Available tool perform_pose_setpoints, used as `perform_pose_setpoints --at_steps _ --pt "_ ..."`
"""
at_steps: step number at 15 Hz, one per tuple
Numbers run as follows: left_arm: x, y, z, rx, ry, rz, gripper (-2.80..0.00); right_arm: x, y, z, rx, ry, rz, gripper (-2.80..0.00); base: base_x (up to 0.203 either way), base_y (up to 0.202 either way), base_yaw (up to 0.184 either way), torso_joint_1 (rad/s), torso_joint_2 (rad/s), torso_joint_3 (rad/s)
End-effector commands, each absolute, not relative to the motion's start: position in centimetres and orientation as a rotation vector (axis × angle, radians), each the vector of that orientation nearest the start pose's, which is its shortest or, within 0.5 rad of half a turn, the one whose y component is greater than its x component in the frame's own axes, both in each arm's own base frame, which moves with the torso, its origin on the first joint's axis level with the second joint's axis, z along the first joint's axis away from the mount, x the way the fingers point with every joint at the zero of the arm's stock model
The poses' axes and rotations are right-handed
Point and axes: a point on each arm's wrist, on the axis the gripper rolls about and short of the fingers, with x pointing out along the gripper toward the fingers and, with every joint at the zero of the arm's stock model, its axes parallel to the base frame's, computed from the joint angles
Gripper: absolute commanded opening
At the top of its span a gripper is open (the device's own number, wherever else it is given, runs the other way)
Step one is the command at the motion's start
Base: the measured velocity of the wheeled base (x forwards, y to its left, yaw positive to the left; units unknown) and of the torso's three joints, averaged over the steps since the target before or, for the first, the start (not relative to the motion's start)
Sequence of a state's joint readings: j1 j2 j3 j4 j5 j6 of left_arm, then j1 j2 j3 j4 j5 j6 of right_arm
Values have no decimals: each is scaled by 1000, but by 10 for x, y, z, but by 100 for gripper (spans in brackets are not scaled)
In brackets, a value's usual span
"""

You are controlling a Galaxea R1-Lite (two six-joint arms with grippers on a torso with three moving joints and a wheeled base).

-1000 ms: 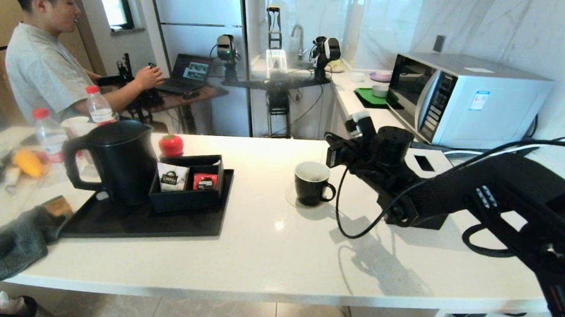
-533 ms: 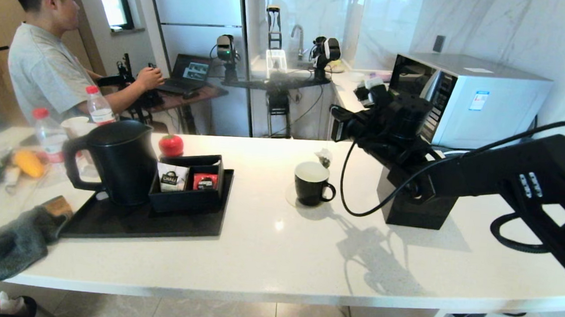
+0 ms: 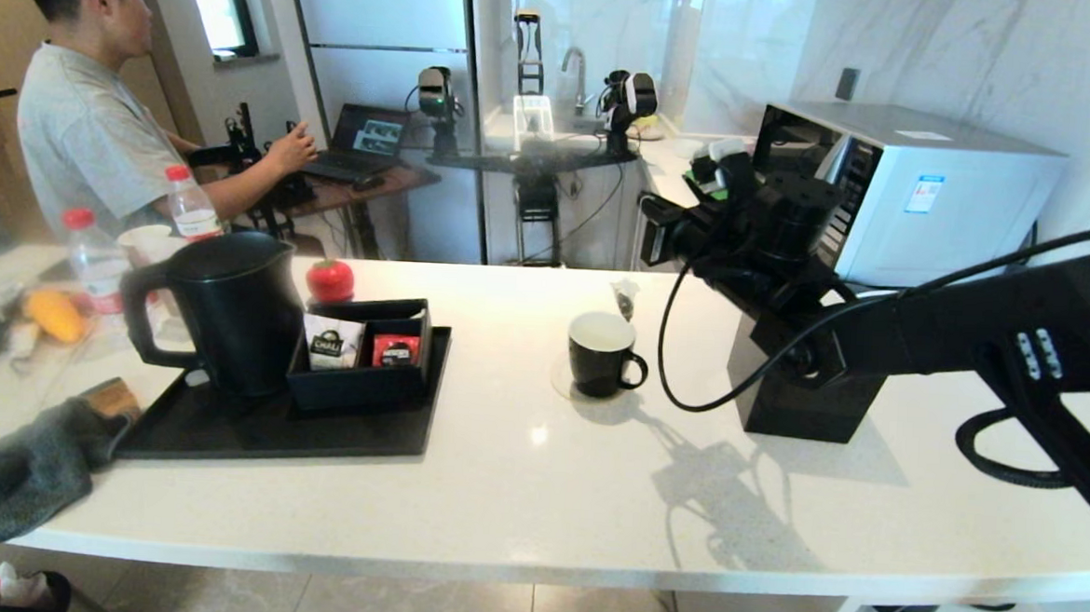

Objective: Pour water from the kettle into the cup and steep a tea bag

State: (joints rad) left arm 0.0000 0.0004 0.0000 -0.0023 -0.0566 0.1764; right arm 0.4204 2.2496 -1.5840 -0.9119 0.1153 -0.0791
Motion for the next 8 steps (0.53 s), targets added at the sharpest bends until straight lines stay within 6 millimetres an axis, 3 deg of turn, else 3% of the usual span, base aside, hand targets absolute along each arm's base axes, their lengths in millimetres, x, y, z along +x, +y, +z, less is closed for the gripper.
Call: perform_pose_setpoints --at_steps 1,8 --pt "-23 -1 76 175 -7 -58 -280 430 196 207 -40 -265 526 -280 0 0 0 0 0 0" --pt "-23 -1 76 172 -7 -56 -280 430 206 192 -41 -235 548 -280 0 0 0 0 0 0"
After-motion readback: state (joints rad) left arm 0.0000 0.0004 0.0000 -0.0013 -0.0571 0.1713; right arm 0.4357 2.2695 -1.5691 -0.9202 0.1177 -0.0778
